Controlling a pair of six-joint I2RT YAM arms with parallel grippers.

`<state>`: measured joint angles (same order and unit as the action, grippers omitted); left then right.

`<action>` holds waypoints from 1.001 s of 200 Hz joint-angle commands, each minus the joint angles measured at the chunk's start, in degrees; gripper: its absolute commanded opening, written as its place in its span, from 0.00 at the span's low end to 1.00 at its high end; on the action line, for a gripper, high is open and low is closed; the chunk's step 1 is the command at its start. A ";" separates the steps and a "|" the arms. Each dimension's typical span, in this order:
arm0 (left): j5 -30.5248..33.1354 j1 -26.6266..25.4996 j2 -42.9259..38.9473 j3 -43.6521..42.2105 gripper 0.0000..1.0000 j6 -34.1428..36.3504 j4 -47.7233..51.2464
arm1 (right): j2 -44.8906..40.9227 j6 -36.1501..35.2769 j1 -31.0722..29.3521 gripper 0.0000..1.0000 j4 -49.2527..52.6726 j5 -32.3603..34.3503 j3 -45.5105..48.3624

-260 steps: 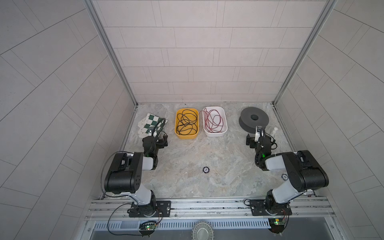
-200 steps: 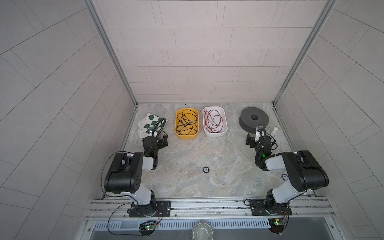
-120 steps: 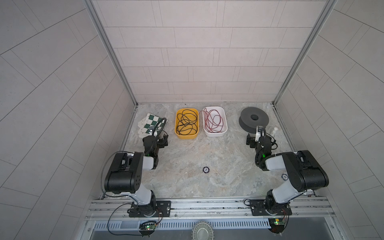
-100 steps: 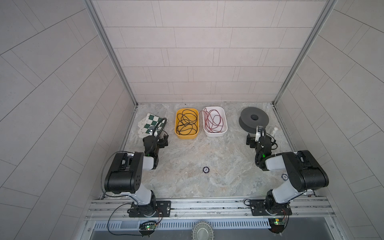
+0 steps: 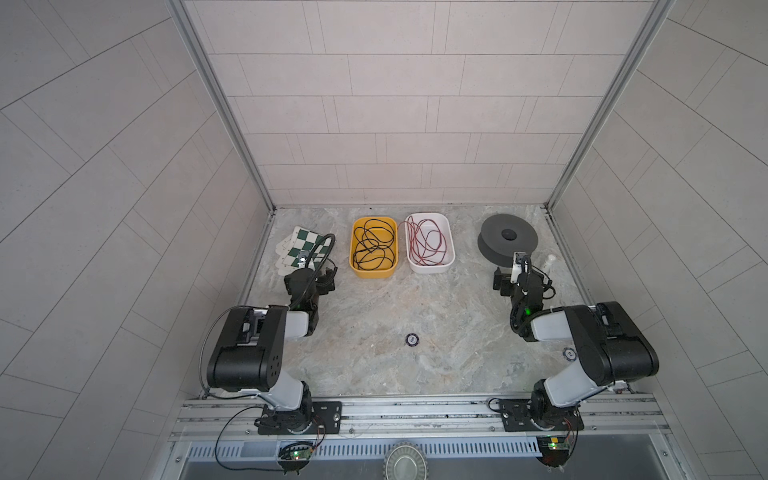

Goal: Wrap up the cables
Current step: 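Raise both arms and move the grippers toward the cable tubs, then lower the right gripper into the white tub and grasp the red cable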

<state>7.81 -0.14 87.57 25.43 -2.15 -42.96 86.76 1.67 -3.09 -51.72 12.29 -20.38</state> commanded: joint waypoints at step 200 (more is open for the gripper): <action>-33.01 -0.87 -12.77 34.04 0.94 -18.59 66.19 | -1.13 25.76 -12.33 0.94 65.68 -24.29 -46.65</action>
<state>-19.38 -0.58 78.54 61.52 -20.18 23.33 80.93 28.56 -12.10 10.20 -9.74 -62.22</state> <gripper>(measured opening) 0.944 0.942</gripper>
